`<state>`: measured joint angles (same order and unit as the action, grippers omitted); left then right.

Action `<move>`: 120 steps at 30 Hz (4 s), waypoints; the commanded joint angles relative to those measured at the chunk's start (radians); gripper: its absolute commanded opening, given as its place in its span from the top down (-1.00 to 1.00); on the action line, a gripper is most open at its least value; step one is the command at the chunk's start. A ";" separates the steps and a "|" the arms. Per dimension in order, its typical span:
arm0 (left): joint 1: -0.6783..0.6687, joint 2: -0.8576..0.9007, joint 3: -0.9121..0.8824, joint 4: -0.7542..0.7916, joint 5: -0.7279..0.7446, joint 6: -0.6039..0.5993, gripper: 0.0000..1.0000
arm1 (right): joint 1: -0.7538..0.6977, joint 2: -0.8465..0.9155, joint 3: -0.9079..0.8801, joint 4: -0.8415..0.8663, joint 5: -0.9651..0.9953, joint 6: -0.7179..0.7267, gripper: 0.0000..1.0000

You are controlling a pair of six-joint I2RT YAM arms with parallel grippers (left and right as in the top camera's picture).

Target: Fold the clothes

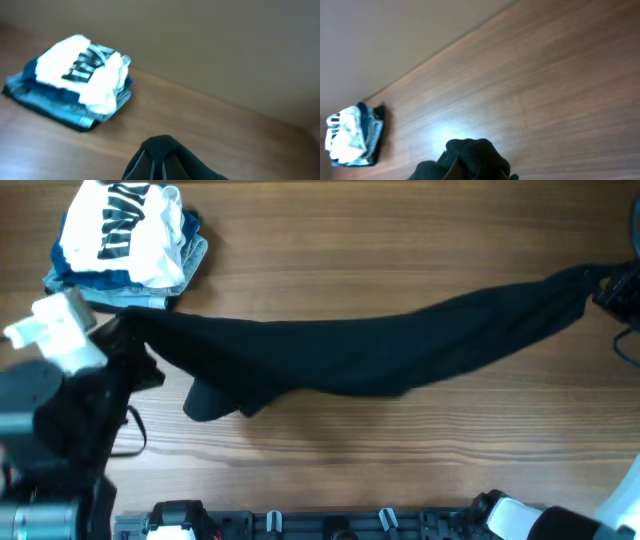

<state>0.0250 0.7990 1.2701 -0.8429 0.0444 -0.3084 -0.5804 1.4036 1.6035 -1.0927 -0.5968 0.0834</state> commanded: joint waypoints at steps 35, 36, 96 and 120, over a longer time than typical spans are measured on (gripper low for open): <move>-0.150 0.838 0.007 0.259 -0.054 0.008 0.92 | 0.485 0.389 -0.298 0.103 0.127 0.102 -0.78; -0.143 0.838 0.007 0.259 -0.054 0.008 0.92 | 0.495 0.377 -0.331 0.117 0.127 0.101 -0.74; -0.084 0.788 0.007 0.135 -0.216 0.013 0.92 | 0.686 0.053 -0.049 -0.455 0.502 0.103 0.92; -0.105 0.320 0.008 0.263 -0.296 0.011 0.92 | 0.552 -0.154 0.412 -0.223 0.721 0.061 0.92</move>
<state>-0.0696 1.1954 1.2686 -0.6556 -0.2306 -0.3012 0.0113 1.2766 1.9461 -1.3678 -0.0387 0.1925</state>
